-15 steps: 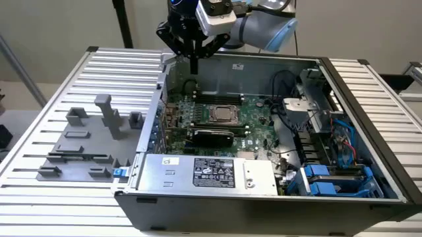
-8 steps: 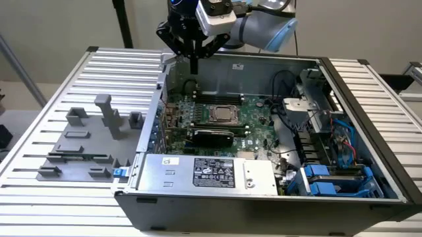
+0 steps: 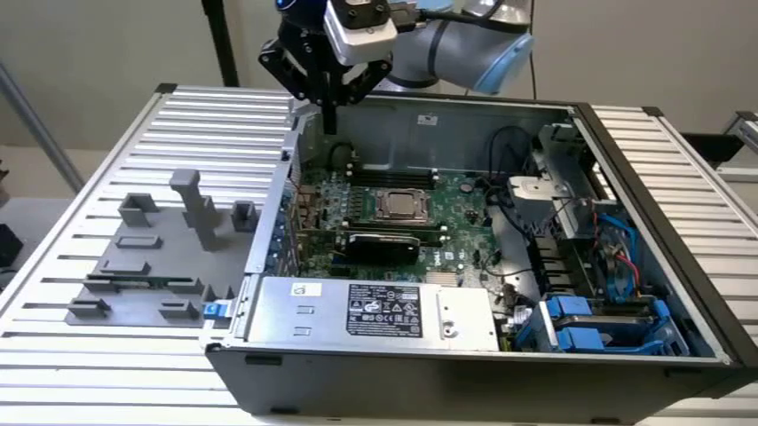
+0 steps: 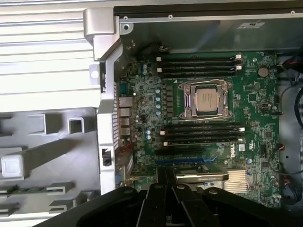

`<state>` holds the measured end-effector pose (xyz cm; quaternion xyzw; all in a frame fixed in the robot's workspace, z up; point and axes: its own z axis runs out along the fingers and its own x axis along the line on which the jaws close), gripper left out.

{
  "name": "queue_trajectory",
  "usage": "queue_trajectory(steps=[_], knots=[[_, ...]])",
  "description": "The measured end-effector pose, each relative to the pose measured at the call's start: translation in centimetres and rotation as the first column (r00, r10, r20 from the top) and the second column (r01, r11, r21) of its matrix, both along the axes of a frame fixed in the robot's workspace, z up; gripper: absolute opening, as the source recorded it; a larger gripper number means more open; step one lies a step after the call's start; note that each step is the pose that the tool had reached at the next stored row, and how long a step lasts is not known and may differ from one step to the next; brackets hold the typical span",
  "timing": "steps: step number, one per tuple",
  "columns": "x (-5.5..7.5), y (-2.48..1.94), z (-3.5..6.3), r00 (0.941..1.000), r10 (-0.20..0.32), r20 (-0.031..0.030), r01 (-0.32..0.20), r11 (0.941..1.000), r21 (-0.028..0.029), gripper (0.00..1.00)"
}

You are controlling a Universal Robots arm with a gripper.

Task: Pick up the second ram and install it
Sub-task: 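Reach for the second ram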

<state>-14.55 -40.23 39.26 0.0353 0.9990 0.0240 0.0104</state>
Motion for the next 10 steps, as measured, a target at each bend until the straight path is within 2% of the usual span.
queue_trajectory(steps=[10], knots=[[-4.6,-0.85,0.00,1.0000,0.000,0.0002,0.000,1.0000,0.0000,0.00]])
